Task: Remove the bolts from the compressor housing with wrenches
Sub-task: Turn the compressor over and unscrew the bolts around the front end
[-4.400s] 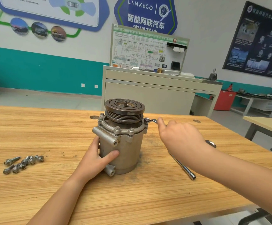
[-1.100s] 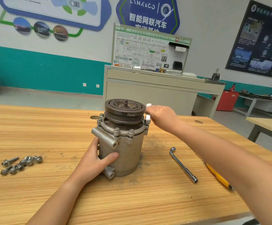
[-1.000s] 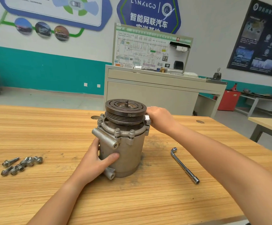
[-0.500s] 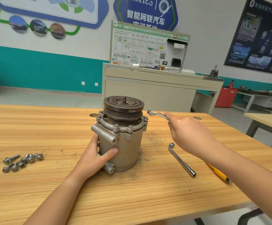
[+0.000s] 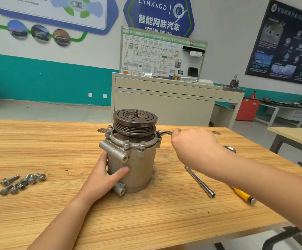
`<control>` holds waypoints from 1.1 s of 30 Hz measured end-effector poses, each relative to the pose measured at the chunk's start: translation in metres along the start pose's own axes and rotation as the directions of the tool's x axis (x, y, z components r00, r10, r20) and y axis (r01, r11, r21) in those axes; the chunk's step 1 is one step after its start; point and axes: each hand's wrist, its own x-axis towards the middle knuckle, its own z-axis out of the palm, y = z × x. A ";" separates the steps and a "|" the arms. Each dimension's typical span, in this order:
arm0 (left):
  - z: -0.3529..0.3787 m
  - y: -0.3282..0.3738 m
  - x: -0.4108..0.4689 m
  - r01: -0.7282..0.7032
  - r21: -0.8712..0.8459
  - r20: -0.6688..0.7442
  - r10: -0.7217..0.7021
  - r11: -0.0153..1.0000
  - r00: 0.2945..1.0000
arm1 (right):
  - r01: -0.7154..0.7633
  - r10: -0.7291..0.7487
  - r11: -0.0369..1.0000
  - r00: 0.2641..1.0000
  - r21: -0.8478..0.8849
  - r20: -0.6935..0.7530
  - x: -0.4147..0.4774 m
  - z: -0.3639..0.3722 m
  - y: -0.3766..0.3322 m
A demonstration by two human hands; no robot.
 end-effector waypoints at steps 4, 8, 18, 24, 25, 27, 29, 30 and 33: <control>0.000 0.000 0.000 -0.002 0.007 -0.006 0.002 1.000 1.000 | 0.073 -0.073 0.997 0.997 -0.025 -0.029 0.008 -0.002 0.015; -0.001 -0.002 0.000 0.008 -0.011 0.003 -0.008 1.000 1.000 | 0.151 -0.153 0.988 0.987 -0.038 -0.056 0.018 0.013 0.035; -0.001 -0.001 0.001 0.018 -0.008 0.004 -0.018 1.000 1.000 | 0.176 -0.162 0.984 0.945 0.027 -0.283 0.079 0.064 0.051; -0.001 -0.001 0.001 0.022 0.032 -0.010 -0.022 0.999 1.000 | 0.388 -0.082 0.872 0.717 0.298 -0.692 0.108 0.069 0.015; 0.000 -0.001 0.001 0.022 0.030 -0.008 -0.022 0.999 1.000 | 0.401 -0.079 0.861 0.714 0.313 -0.696 0.108 0.069 0.012; 0.000 -0.001 0.000 0.018 0.034 -0.010 -0.018 0.999 1.000 | 0.383 -0.025 0.837 0.741 0.391 -0.671 0.104 0.070 0.014; 0.000 0.000 -0.001 0.017 0.042 -0.013 -0.016 0.999 1.000 | 0.291 0.140 0.796 0.763 0.530 -0.631 0.094 0.071 0.020; 0.000 0.001 -0.001 0.018 0.041 -0.013 -0.017 0.999 1.000 | 0.226 0.223 0.773 0.777 0.592 -0.588 0.087 0.072 0.023; 0.000 0.001 -0.001 0.019 0.031 -0.011 -0.018 0.999 1.000 | 0.112 0.278 0.771 0.827 0.627 -0.490 0.057 0.068 0.030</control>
